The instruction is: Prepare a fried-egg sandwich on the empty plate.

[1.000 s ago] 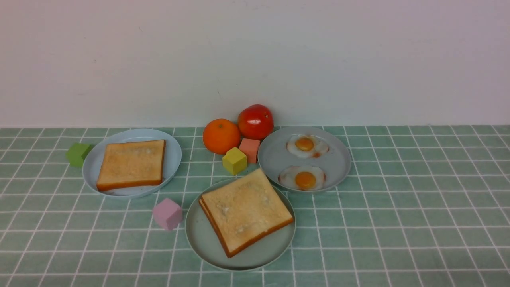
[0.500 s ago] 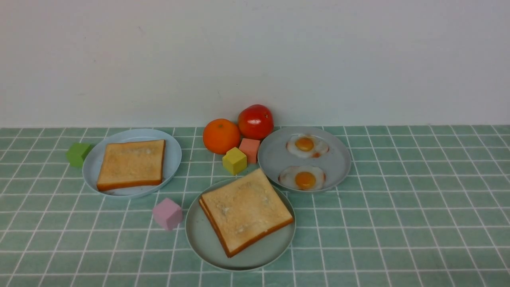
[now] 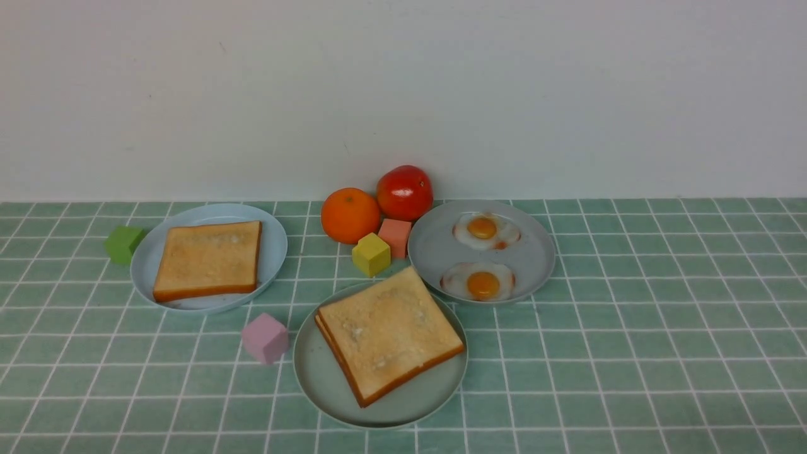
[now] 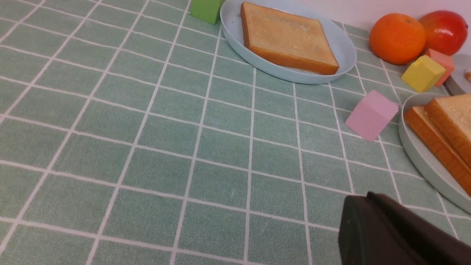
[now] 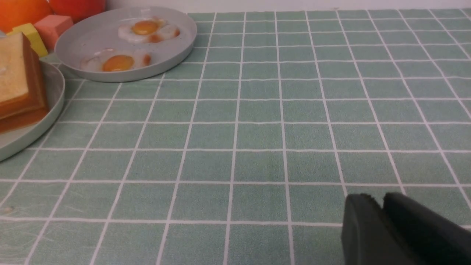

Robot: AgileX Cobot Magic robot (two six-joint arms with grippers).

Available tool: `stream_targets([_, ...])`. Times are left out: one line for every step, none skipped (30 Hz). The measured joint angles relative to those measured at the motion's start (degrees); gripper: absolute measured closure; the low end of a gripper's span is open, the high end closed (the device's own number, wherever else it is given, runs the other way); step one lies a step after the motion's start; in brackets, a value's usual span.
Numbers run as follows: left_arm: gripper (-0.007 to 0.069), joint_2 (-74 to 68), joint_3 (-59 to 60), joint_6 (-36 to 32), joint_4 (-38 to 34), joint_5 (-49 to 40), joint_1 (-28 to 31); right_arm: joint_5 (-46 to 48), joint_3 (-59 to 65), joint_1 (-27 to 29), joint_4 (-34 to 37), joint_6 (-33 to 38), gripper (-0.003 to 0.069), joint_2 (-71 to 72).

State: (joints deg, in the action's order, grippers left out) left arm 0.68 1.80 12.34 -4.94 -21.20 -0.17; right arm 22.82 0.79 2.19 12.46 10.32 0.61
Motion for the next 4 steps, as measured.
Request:
stream_targets([0.0619,0.0,0.0,0.0,0.0,0.0,0.0,0.0,0.0,0.0,0.0,0.0,0.0559,0.0])
stream_targets([0.0619,0.0,0.0,0.0,0.0,0.0,0.0,0.0,0.0,0.0,0.0,0.0,0.0558,0.0])
stream_targets([0.0617,0.0,0.0,0.0,0.0,0.0,0.0,0.0,0.0,0.0,0.0,0.0,0.0556,0.0])
stream_targets([0.0617,0.0,0.0,0.0,0.0,0.0,0.0,0.0,0.0,0.0,0.0,0.0,0.0555,0.0])
